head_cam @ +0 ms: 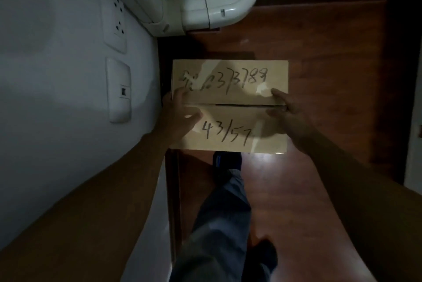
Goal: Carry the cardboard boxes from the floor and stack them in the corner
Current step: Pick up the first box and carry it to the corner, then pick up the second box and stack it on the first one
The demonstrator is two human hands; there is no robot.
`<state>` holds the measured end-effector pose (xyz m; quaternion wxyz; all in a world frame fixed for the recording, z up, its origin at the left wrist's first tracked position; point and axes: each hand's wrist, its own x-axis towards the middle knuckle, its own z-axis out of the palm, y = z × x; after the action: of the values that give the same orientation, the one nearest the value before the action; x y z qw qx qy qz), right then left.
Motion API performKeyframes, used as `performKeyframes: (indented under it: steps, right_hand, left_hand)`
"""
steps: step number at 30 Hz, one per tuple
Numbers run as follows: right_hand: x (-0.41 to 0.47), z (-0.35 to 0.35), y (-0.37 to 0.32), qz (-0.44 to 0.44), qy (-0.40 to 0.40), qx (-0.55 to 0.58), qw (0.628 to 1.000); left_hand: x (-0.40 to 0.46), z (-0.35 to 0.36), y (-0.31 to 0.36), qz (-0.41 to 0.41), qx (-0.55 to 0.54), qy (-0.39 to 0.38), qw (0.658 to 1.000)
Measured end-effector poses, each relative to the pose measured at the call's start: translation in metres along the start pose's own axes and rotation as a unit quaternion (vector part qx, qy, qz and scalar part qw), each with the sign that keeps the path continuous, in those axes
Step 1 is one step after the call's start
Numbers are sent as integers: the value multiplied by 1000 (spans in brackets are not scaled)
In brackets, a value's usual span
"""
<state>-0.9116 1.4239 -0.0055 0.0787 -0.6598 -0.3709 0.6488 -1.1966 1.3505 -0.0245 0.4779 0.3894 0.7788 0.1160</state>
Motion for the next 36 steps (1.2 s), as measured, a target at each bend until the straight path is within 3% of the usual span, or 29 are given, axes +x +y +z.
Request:
performKeyframes:
  steps: [6, 9, 14, 19, 24, 29, 33, 36]
  right_hand:
    - [-63, -7, -39, -9, 63, -86, 994]
    - [-126, -25, -64, -13, 85, -122, 989]
    - [-281, -47, -80, -2, 89, -82, 993]
    - [-447, -85, -42, -12, 133, -38, 990]
    - [-641, -122, 77, -3, 262, 76, 962]
    - [-803, -113, 247, 83, 416, 247, 871]
    - [-898, -76, 363, 187, 482, 352, 780]
    - [-944, -51, 413, 225, 519, 392, 725]
  left_hand:
    - [-37, -19, 41, 64, 101, -68, 991]
    - [-80, -25, 104, 129, 151, -110, 974]
    - [-193, -35, 223, 190, 162, -143, 958]
    - [-348, -9, 285, 234, 190, -179, 936]
    - [-541, 76, 314, 293, 251, -230, 894]
    - [-718, 203, 297, 399, 305, -346, 792]
    - [-834, 284, 252, 400, 373, -471, 692]
    - [-888, 334, 222, 397, 435, -536, 604]
